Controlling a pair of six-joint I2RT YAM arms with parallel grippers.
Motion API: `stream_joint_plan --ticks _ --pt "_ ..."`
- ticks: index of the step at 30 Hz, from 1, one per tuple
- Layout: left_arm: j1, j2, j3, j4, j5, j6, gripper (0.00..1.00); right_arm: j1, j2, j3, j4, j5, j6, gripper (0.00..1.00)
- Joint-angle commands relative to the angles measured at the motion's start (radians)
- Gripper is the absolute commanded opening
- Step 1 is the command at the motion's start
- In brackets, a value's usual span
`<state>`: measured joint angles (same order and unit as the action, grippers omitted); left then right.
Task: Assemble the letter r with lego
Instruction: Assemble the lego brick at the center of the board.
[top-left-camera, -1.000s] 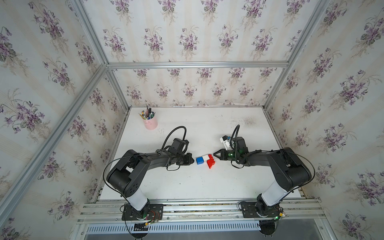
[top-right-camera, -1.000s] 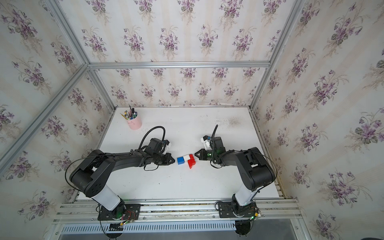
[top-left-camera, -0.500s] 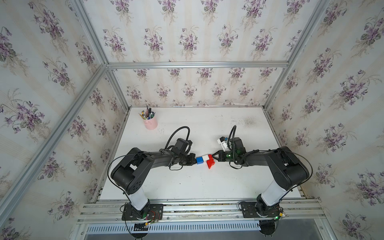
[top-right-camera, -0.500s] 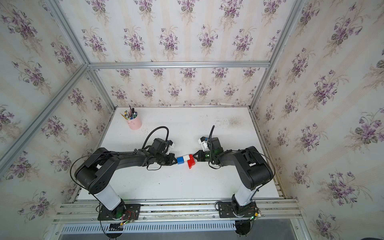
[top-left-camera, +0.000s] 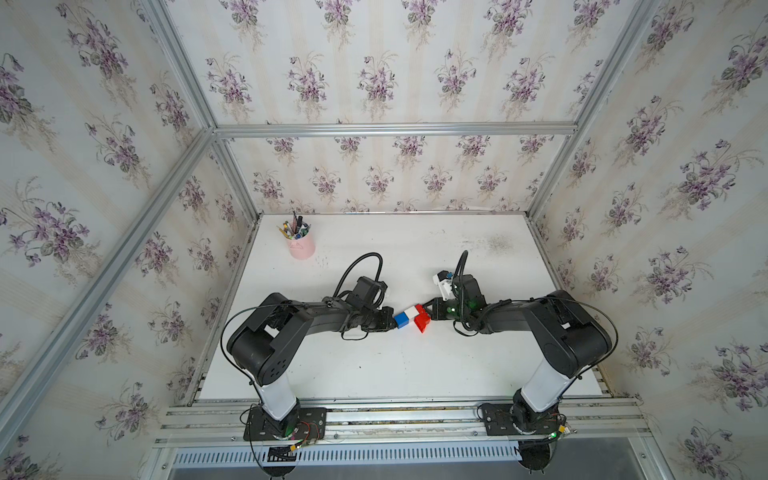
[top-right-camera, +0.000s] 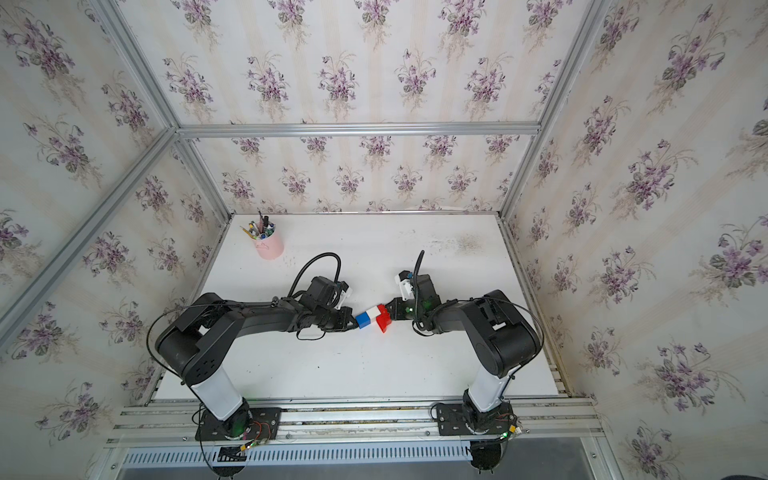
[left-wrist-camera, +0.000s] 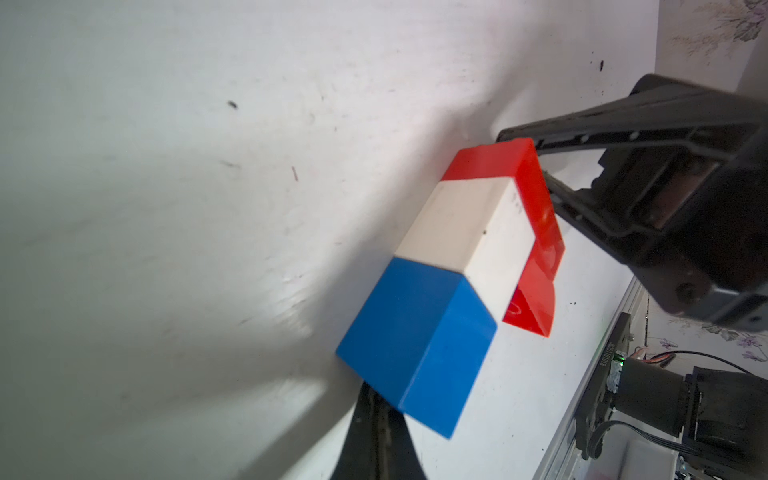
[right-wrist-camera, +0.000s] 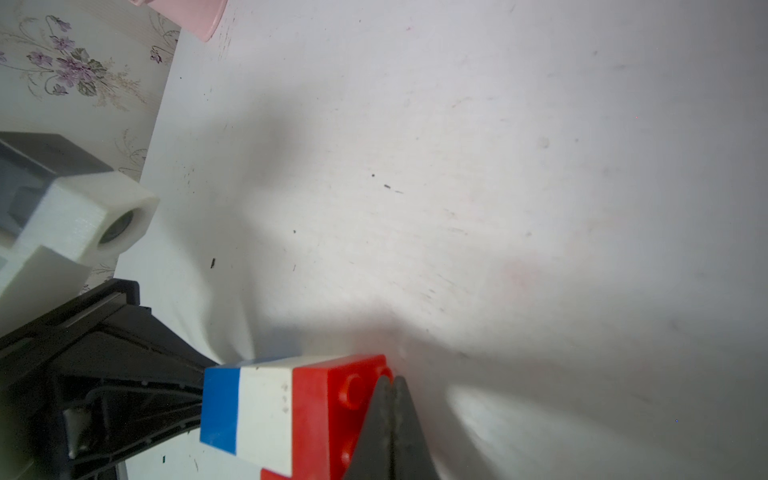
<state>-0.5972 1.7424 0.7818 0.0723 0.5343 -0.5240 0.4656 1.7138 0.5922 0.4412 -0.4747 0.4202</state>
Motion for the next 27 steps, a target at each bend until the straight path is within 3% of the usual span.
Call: stream_joint_plan --ticks 1,3,5,12,15,24,27 --pt "-0.009 -0.004 0.009 0.025 -0.020 0.027 0.02 0.018 -0.014 0.003 -0.083 -0.091 0.000 0.00" --pt "-0.006 -0.020 0.011 -0.004 -0.046 0.036 0.05 0.015 -0.027 0.007 -0.104 -0.047 -0.011 0.04" --pt "0.001 -0.045 0.011 -0.025 -0.073 0.043 0.21 0.011 -0.046 0.019 -0.122 -0.001 -0.019 0.08" --pt "0.003 -0.127 0.033 -0.120 -0.130 0.093 0.54 -0.035 -0.158 0.059 -0.158 0.112 -0.058 0.14" --pt "0.004 -0.188 0.021 -0.146 -0.169 0.106 0.63 -0.064 -0.199 0.085 -0.199 0.132 -0.093 0.28" --pt "0.050 -0.312 0.038 -0.313 -0.289 0.150 0.65 -0.136 -0.290 0.076 -0.226 0.126 -0.144 0.30" --pt "0.086 -0.448 0.020 -0.325 -0.413 0.150 0.70 -0.152 -0.380 0.044 -0.207 0.193 -0.191 0.35"
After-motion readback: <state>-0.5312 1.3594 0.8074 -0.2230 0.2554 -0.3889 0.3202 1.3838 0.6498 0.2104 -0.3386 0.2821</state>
